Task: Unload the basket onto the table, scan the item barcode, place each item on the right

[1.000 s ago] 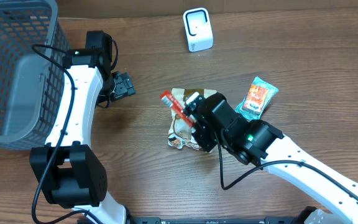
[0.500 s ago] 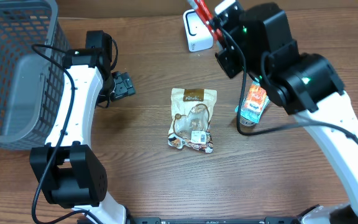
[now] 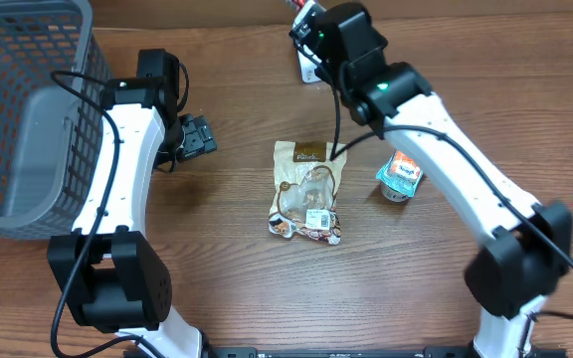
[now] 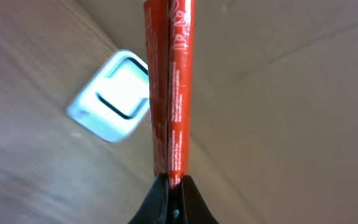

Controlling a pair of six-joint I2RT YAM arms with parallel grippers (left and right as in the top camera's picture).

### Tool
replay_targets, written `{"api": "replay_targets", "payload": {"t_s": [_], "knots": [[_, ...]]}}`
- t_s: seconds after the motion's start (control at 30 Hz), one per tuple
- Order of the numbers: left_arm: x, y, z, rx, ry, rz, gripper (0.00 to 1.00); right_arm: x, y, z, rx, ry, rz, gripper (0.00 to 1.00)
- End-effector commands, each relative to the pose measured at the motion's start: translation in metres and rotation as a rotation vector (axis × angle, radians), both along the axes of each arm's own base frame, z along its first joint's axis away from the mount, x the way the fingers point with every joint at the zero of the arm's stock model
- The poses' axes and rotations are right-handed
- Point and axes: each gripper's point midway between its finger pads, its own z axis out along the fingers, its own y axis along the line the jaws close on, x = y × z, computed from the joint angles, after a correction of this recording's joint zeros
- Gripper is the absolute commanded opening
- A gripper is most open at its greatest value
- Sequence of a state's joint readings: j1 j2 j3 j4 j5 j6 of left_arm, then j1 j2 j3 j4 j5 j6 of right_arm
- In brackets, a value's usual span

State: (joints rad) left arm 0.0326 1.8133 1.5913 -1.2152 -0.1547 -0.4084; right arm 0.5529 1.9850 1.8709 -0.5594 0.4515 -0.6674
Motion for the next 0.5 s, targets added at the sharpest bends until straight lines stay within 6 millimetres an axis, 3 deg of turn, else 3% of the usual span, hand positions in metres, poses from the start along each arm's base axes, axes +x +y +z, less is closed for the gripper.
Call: {"api": "replay_targets", "payload": {"t_s": [0.0, 0.2, 0.47], "knots": [[0.003, 0.002, 0.003, 0.012, -0.006, -0.018, 1.00, 0.022, -0.018, -0.026, -0.189, -0.042, -0.096, 0.03], [0.003, 0.002, 0.003, 0.012, -0.006, -0.018, 1.00, 0.051, -0.017, -0.065, -0.256, -0.105, -0.170, 0.04], [0.003, 0.002, 0.003, 0.012, -0.006, -0.018, 1.00, 0.068, -0.020, -0.101, -0.275, -0.151, -0.253, 0.03]]}}
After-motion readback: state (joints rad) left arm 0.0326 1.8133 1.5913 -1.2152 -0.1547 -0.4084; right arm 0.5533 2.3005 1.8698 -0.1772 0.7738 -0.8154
